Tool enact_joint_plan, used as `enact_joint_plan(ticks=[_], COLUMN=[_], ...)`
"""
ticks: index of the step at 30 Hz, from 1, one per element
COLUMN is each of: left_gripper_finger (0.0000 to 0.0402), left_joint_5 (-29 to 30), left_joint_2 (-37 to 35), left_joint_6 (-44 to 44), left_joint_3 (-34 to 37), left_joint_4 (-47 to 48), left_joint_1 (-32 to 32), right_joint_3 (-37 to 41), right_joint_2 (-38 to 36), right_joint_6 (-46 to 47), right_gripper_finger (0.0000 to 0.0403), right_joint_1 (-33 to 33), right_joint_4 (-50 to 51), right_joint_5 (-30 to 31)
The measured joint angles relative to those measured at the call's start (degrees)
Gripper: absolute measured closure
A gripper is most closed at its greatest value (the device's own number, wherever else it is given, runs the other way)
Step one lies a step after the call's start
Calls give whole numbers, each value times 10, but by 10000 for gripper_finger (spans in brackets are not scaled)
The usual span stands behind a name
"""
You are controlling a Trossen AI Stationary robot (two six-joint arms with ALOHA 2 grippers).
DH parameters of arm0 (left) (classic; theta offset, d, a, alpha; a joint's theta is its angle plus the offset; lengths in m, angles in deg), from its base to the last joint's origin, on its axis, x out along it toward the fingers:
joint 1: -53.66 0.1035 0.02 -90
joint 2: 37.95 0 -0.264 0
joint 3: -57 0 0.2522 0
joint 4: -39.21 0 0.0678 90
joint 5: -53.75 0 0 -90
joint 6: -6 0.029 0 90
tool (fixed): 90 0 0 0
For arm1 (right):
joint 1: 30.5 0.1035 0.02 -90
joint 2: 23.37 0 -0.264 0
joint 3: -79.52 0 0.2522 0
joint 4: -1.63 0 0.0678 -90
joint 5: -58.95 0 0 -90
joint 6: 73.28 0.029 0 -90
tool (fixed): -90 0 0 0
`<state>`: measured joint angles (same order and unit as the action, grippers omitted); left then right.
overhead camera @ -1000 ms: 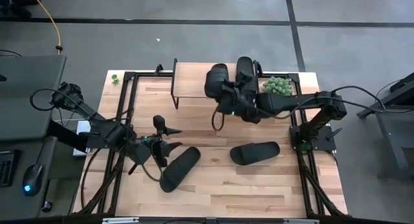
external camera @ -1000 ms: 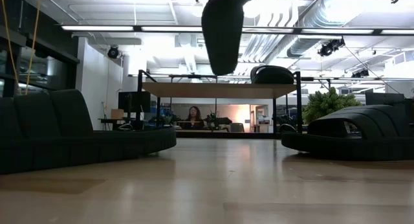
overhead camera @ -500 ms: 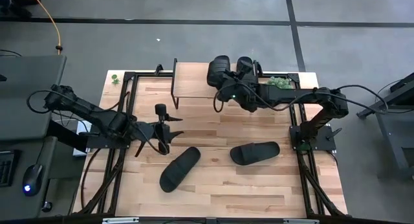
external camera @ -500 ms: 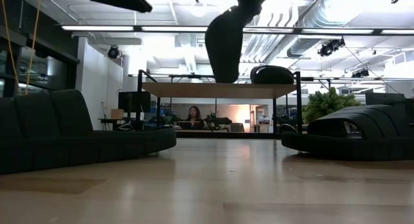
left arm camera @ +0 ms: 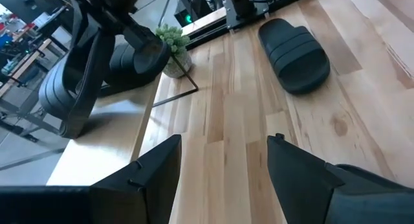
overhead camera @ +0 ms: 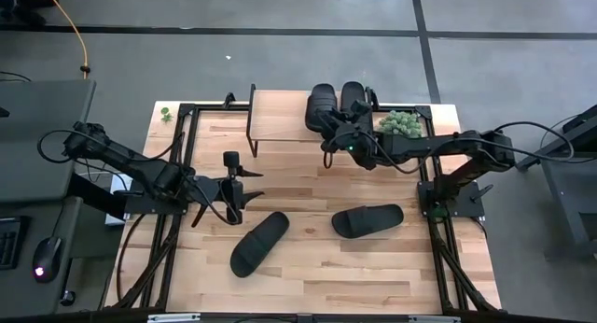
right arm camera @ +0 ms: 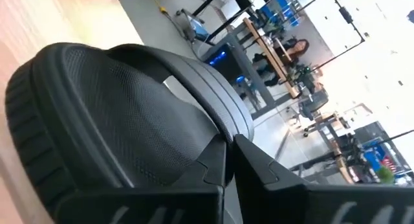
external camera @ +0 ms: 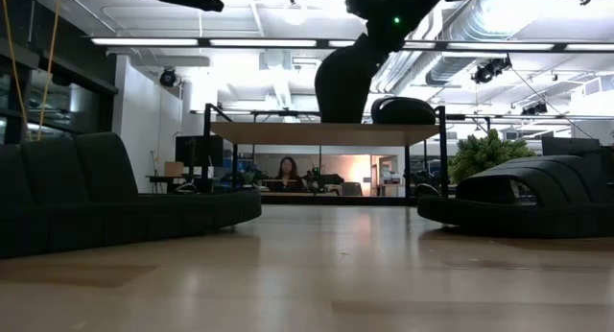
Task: Pick and place slides into the shelf
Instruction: Put the black slipper on the shelf
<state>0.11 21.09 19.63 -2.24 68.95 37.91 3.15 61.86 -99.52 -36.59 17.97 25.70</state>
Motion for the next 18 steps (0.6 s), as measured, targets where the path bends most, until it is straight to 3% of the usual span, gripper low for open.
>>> enact_joint_plan(ticks=[18], left_gripper_finger=[190], left_joint_5=[0], left_joint_2=[0], left_joint_6=[-4], left_joint_3=[0], left_joint_4=[0], left_joint_1=[0], right_joint_3=[17], right_joint_2=[-4], right_joint_6=[48], right_gripper_finger=[403], right_joint_1=[34], right_joint_4=[104], right_joint_5=[24])
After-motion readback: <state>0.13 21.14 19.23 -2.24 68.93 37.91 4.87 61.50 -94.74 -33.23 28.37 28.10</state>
